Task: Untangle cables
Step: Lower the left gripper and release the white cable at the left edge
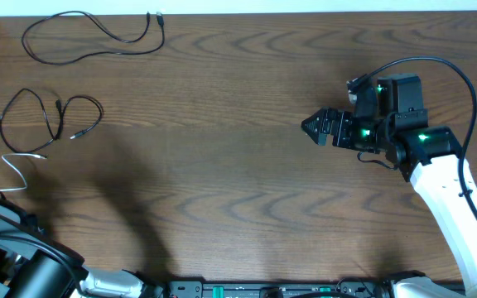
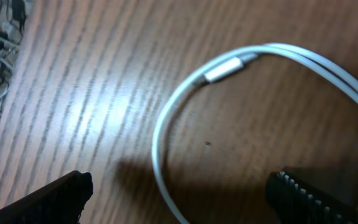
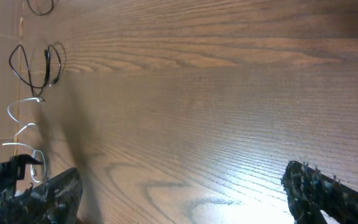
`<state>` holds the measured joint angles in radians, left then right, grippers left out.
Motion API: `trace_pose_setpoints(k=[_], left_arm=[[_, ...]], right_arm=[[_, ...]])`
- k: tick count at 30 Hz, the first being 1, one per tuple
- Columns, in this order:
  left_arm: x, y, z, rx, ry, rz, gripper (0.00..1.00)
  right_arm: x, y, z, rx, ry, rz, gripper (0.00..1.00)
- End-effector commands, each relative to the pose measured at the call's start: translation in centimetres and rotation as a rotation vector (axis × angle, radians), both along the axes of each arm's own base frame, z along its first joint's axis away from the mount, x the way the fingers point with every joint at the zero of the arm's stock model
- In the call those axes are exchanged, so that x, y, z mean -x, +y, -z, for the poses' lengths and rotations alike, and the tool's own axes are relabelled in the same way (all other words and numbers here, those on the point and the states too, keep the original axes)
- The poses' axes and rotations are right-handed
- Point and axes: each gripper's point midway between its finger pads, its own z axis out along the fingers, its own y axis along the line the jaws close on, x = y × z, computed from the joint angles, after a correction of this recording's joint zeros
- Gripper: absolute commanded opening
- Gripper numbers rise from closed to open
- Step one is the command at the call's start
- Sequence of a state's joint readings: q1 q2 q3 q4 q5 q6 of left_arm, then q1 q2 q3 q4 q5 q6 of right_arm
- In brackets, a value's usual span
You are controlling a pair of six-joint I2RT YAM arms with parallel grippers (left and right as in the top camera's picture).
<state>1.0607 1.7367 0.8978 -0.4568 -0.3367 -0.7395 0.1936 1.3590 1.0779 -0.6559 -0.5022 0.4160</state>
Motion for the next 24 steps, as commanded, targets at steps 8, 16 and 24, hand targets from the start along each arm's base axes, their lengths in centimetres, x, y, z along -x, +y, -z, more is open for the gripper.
trace_pose_setpoints(k=[8,16,24], left_arm=[[0.5,0.4,1.9,0.049,-0.122,-0.105,0.60],[-0.3,0.4,2.3,0.061,-0.163,-0.096,0.30],[-3.5,0.6,2.3,0.085,-0.333,-0.055,0.30]], right_arm=[[-0.1,-0.1,-0.5,0.002,-0.021,-0.008,0.99],[-0.2,0.0,-0.6,0.000,-0.029,-0.008,0.99],[-0.2,0.0,-0.6,0.000,-0.028,-0.008,0.99]])
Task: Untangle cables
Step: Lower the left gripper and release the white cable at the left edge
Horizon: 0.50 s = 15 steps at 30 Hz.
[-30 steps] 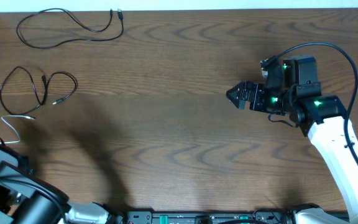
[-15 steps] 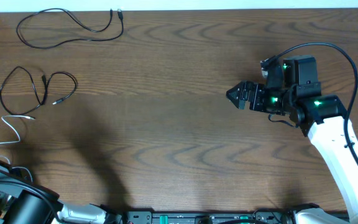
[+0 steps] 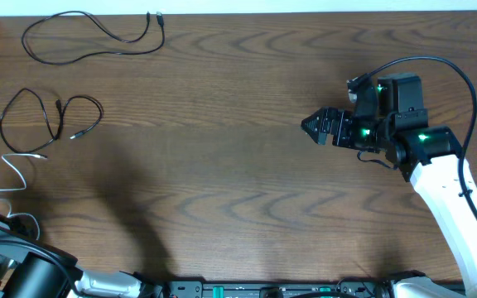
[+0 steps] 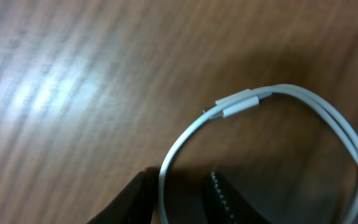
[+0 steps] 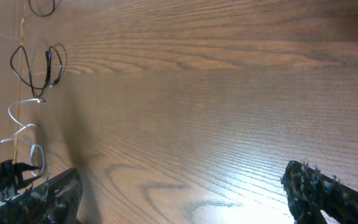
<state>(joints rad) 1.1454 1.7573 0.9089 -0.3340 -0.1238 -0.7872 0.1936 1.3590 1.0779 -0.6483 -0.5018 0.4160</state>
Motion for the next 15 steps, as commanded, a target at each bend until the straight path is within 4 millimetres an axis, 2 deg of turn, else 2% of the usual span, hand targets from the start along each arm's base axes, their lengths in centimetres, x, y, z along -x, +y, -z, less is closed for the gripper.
trace_pose_setpoints(k=[1,5,9,10,12,13,14,15], left_arm=[[-1.6,-1.5,1.7,0.088,-0.087,0.035,0.30],[-2.3,-0.6,1.3,0.052,-0.107,0.058,0.30],[-4.6,0.7,0.2,-0.002,-0.197,0.157,0.32],[-4.8,0.8,0.1,-0.002,-0.209,0.161,0.40],[-5.2,0.9,-0.4,-0.008,-0.226,0.167,0.50],[-5.3,1.1,-0.9,-0.021,-0.231,0.169,0.67],[-5.4,1.4,-1.6,-0.038,-0.237,0.171,0.75],[-5.5,1.7,-2.6,-0.064,-0.245,0.173,0.77]], right_arm=[[-0.1,0.0,-0.5,0.001,-0.020,-0.008,0.99],[0.0,0.0,-0.5,-0.002,-0.020,-0.010,0.99],[0.0,0.0,-0.5,-0.003,-0.018,-0.008,0.99],[0.0,0.0,-0.5,-0.005,-0.016,-0.005,0.99],[0.0,0.0,-0.5,-0.005,-0.016,-0.005,0.99],[0.0,0.0,-0.5,-0.005,-0.016,-0.005,0.99],[0.0,0.0,-0.5,-0.005,-0.016,-0.005,0.99],[0.0,0.1,-0.5,-0.006,-0.014,-0.006,0.99]])
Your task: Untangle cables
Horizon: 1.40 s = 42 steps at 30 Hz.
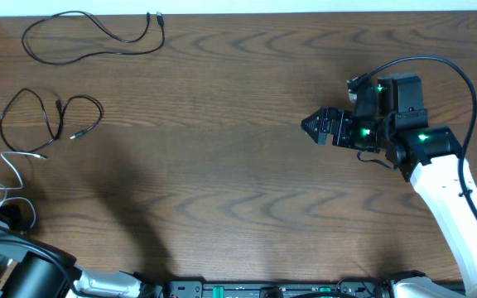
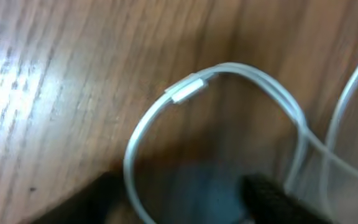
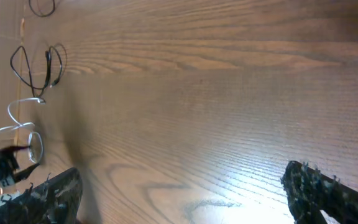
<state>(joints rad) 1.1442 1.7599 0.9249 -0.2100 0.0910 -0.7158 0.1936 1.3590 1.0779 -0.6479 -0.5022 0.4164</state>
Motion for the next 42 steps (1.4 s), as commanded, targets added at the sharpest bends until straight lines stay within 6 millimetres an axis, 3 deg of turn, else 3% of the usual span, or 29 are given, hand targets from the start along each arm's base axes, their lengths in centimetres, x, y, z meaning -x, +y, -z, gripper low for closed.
trace_pose_setpoints(k=[1,5,8,11,15,18,21,27,29,33,42], left_arm=[[-0.8,0.3,-2.1,-0.038,-0.040,0.026,0.83],[-1.1,1.0,-7.2,-0.161,-0.099,0.019,0.89],[-2.2,0.4,-11.3,-0.253,-0.149,0.046,0.91],[-4.7,-1.2,-12.5,-0.278,-0.161,0.139,0.91],[-8.9,-3.8,-12.0,-0.328,-0.077,0.333,0.90],[-10.2,-4.4,-11.3,-0.421,0.098,0.461,0.84],[-9.8,-3.7,-10.4,-0.473,0.251,0.468,0.83],[-10.6,-2.4,-8.0,-0.497,0.340,0.564,0.80],[-10.8,-2.1,-7.5,-0.507,0.356,0.589,0.80],[-11.2,-1.5,-7.1,-0.527,0.367,0.593,0.65],[-11.5,-1.3,-4.4,-0.504,0.421,0.660,0.62]], right_arm=[[0.0,0.1,-0.5,-0.005,-0.014,-0.007,0.99],[0.2,0.4,-0.5,-0.005,-0.016,-0.018,0.99],[0.3,0.9,-0.6,-0.005,-0.020,-0.031,0.99],[0.3,1.2,-0.7,-0.008,-0.030,-0.040,0.99],[0.5,1.2,-0.5,-0.005,-0.017,-0.040,0.99],[1.0,1.4,-0.3,-0.001,0.000,-0.051,0.99],[1.2,1.7,-0.2,0.001,0.006,-0.061,0.99],[1.4,2.0,-0.2,0.001,0.005,-0.071,0.99],[1.3,2.0,-0.2,0.000,0.002,-0.071,0.99],[1.3,2.1,-0.3,-0.001,-0.002,-0.071,0.99],[1.4,2.0,-0.2,0.000,0.006,-0.070,0.99]])
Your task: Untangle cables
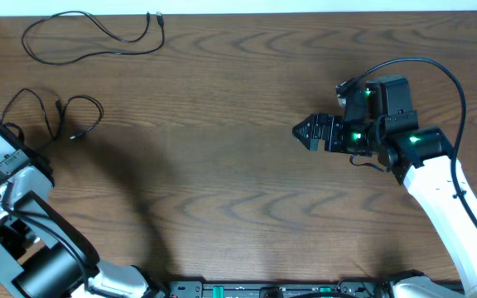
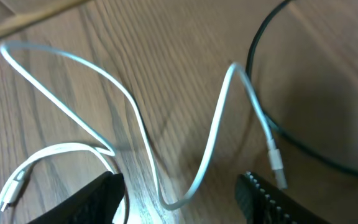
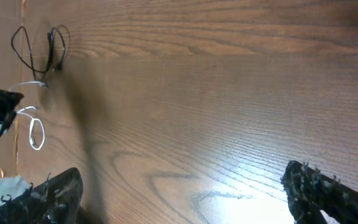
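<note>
A white cable [image 2: 216,130] zigzags over the wood, its plug [image 2: 277,168] next to a black cable [image 2: 260,93]. My left gripper [image 2: 182,208] is open, and a bend of the white cable lies between its fingers without being clamped. In the overhead view the left gripper [image 1: 7,136] sits at the black cable loop [image 1: 52,112], and the arm hides most of the white cable. My right gripper [image 1: 298,131] is open and empty at mid-right. The right wrist view shows the white cable [image 3: 35,132] far off.
A second black cable [image 1: 89,37] lies loose along the far edge at the top left. The table's left edge is close to the tangled cables. Bare wood [image 1: 205,165] lies between the two arms.
My left gripper was low at the table's left edge over the white coil. It is now farther up by the black loop, open. The right gripper has shifted slightly left.
My left gripper stood open over the white cable's coil at the lower left. Then its fingers were nearly shut round the cable, then apart again. Now it is open beside the white plug and the black loop. The right gripper stayed open throughout.
</note>
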`<state>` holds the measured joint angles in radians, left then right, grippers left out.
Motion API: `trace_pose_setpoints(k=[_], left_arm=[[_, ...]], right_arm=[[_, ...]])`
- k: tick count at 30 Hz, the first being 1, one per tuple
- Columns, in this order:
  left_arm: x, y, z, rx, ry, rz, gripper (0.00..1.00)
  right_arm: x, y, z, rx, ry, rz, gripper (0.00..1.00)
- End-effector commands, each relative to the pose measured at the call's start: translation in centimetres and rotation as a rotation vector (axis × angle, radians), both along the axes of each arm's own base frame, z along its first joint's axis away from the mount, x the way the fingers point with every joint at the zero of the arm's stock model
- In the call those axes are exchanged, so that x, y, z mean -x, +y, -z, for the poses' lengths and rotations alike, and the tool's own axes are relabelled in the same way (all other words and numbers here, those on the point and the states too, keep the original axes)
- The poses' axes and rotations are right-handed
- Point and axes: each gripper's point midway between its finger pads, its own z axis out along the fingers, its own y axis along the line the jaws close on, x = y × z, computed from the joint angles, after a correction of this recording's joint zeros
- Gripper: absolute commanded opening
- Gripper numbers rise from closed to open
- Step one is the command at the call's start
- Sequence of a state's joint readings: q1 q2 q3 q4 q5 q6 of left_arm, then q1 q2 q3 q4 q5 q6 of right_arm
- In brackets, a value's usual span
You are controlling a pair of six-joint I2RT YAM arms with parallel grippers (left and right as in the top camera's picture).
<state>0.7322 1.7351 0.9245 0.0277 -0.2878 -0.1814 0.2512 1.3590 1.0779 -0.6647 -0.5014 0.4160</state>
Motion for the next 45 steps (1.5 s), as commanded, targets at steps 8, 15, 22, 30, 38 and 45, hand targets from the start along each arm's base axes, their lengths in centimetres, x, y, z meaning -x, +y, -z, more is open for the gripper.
trace_pose_setpoints(k=[8,15,22,30,38,45], left_arm=[[-0.1,0.6,0.5,-0.015,0.026,0.010,0.13],[-0.3,0.8,-2.1,-0.050,-0.039,-0.012,0.07],[0.4,0.5,-6.0,-0.062,-0.192,-0.134,0.08],[4.6,0.5,-4.9,-0.091,-0.029,-0.278,0.08],[5.6,0.0,-2.1,-0.025,0.018,-0.328,0.61],[4.9,0.6,-5.6,-0.084,-0.080,-0.334,0.79]], right_arm=[[0.2,0.3,-0.3,-0.005,-0.005,-0.010,0.99],[0.2,0.2,-0.3,-0.004,-0.002,-0.011,0.99],[0.3,0.2,-0.3,-0.004,-0.001,-0.011,0.99],[0.7,1.1,-0.3,-0.005,-0.004,-0.038,0.99],[1.0,1.7,-0.3,-0.005,-0.003,-0.057,0.99],[1.0,1.7,-0.3,-0.004,-0.004,-0.056,0.99]])
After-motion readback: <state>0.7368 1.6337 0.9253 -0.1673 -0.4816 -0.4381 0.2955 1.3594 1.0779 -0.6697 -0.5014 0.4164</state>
